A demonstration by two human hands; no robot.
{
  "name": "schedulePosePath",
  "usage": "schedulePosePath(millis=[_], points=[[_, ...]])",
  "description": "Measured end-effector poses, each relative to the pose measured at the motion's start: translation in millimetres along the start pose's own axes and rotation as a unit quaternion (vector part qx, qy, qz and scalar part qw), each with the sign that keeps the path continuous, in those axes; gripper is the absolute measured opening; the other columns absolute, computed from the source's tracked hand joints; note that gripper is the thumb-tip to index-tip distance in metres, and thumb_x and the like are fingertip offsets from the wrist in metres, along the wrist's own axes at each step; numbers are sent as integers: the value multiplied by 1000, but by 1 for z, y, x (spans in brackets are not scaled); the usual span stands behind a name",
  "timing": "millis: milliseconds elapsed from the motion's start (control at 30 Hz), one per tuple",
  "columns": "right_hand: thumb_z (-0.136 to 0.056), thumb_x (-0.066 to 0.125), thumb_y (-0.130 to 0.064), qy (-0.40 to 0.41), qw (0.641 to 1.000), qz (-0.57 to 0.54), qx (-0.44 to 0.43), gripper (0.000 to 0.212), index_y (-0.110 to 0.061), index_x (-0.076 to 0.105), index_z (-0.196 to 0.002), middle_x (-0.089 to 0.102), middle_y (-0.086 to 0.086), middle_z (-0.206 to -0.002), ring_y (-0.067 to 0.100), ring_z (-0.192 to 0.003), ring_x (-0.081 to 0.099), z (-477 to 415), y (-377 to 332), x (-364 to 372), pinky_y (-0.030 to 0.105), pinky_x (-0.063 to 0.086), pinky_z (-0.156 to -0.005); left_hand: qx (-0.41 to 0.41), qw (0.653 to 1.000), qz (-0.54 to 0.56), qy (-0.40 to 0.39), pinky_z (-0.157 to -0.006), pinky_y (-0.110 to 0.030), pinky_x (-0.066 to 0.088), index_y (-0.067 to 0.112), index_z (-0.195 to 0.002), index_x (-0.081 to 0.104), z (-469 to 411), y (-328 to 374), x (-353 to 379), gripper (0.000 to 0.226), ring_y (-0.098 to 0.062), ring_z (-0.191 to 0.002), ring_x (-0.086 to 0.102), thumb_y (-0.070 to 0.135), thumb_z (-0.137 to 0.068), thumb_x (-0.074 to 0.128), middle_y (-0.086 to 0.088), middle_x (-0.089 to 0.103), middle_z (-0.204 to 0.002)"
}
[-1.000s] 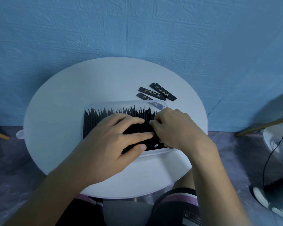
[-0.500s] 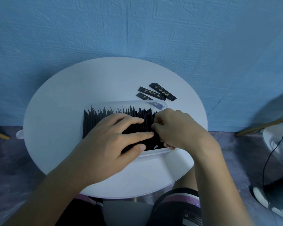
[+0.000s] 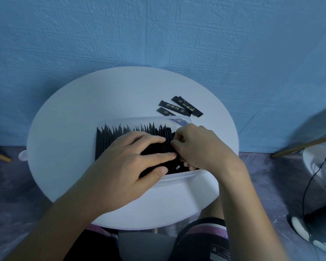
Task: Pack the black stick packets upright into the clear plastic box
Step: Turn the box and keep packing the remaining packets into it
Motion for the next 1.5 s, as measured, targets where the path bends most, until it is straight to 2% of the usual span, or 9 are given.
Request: schedulePosePath(millis=[233,367,633,700,800,900,1200,1300,1500], points=[[-96,49,-22,-29,999,16,0,21,-15,64,-83,74,4,-70,24,-72,71,3,2,0,37,59,-76,1,1000,6,4,-111,-32,33,41,-132,66,0,0,0,39,-18,-127,48,48,-102,42,11,55,-141],[-93,59,-24,-34,999,-37,-1,14,-17,65,-83,72,2,-62,15,-49,68,-2,6,-7,24,54,-57,-5,1000,9,6,-112,-29,32,42,-133,65,0,-1,-1,39,-16,-128,47,49,-102,42,13,55,-141],[-87,71,-24,172,954,-242,-50,10,-15,69,-83,68,-1,-71,12,-51,57,-86,44,-29,24,45,-47,-22,999,26,-4,-111,-29,31,50,-134,61,1,-7,-3,39,-8,-133,43,53,-101,40,21,51,-143],[-85,75,-27,153,962,-219,-47,14,-21,72,-97,71,-4,-93,12,-68,61,-114,55,-24,27,49,-55,-23,999,29,-6,-112,-29,31,50,-134,61,1,-7,-4,39,-7,-133,42,53,-102,40,22,50,-143],[-85,75,-31,91,991,-87,-54,36,-26,67,-120,68,-6,-115,19,-104,63,-141,62,-13,37,52,-90,-23,999,32,-7,-113,-29,31,50,-135,61,1,-7,-3,38,-6,-134,41,53,-102,41,22,49,-144],[-94,64,-26,67,996,-7,-62,41,-23,60,-134,64,2,-126,25,-116,58,-151,60,-6,34,43,-96,-23,999,30,-8,-113,-29,31,50,-135,60,1,-7,-3,38,-8,-134,42,53,-102,41,21,50,-145],[-87,70,-30,28,997,-63,-40,14,-25,69,-100,65,-7,-88,20,-87,63,-153,60,-5,27,44,-62,-26,999,30,-9,-113,-29,30,50,-134,60,0,-7,-3,39,-8,-133,42,52,-101,41,21,50,-145],[-87,68,-30,91,990,-94,-46,7,-23,68,-87,69,-3,-84,19,-79,64,-140,62,-21,31,47,-64,-27,999,31,-8,-113,-28,29,50,-135,60,1,-6,-3,39,-7,-133,42,53,-102,40,20,50,-145],[-91,65,-23,159,951,-256,-65,20,-17,57,-73,54,-12,-55,3,-42,39,-55,43,-60,23,30,-50,-25,999,28,-6,-112,-32,33,49,-135,61,0,-5,-3,39,-9,-133,43,53,-101,40,20,50,-145]])
Point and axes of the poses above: each hand's wrist, its own z-axis away from the middle knuckle, its own x-axis out of the palm, y = z × x, the point moved 2 cm from there along -z, towards the middle knuckle
